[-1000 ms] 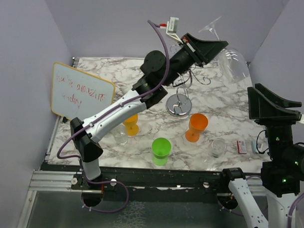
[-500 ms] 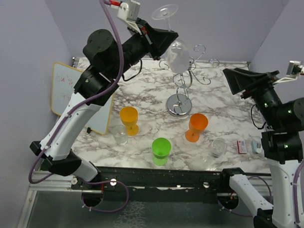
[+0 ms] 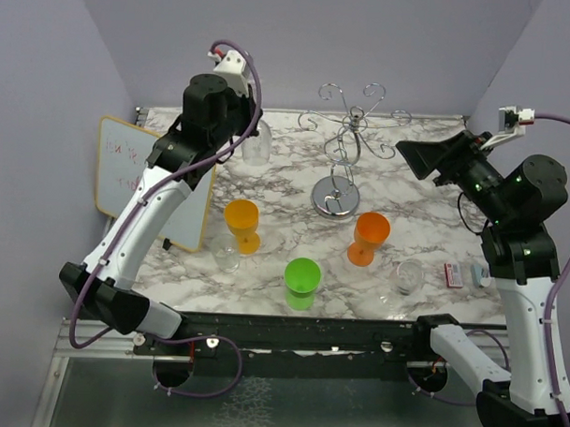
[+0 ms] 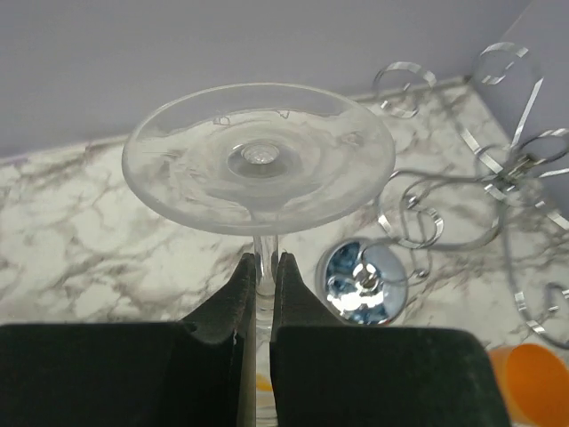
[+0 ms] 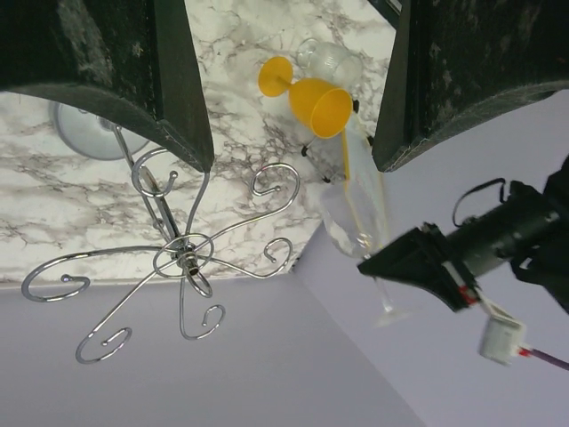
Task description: Place the wine glass upside down on the wine glass rack
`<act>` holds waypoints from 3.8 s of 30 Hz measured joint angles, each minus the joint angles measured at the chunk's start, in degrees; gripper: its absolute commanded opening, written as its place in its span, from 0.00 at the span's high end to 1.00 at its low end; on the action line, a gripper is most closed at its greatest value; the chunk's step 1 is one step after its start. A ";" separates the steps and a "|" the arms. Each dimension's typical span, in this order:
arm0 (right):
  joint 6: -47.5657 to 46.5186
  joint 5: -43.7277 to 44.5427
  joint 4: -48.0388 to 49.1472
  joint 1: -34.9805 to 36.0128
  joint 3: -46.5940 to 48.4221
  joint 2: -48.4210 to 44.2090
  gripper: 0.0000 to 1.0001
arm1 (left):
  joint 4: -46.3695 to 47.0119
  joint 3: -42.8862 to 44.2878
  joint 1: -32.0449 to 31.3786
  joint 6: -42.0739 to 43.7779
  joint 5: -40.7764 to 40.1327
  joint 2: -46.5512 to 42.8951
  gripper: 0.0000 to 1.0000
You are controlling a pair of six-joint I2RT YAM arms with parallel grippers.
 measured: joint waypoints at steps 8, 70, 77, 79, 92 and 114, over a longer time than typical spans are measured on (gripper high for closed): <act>-0.09 0.02 -0.79 0.02 -2.45 -0.33 0.23 | 8.31 -22.95 2.91 4.33 7.02 -6.23 1.00; 1.90 -1.73 -5.70 0.00 -11.34 -5.33 0.23 | 46.05 -25.90 1.99 3.72 48.94 13.27 1.00; 1.99 -1.70 -5.70 0.02 -11.72 -5.38 0.23 | 47.91 -24.74 1.64 2.05 48.41 15.19 1.00; 2.10 -1.70 -5.70 0.02 -11.74 -5.46 0.23 | 48.48 -24.41 1.64 1.60 47.71 15.78 1.00; 3.13 -1.46 -5.66 0.02 -12.66 -6.08 0.23 | 50.77 -23.87 0.81 -1.62 36.81 16.48 1.00; 2.95 -0.35 -6.93 0.00 -12.66 -6.27 0.23 | 57.55 -34.01 0.90 -1.84 25.05 9.86 1.00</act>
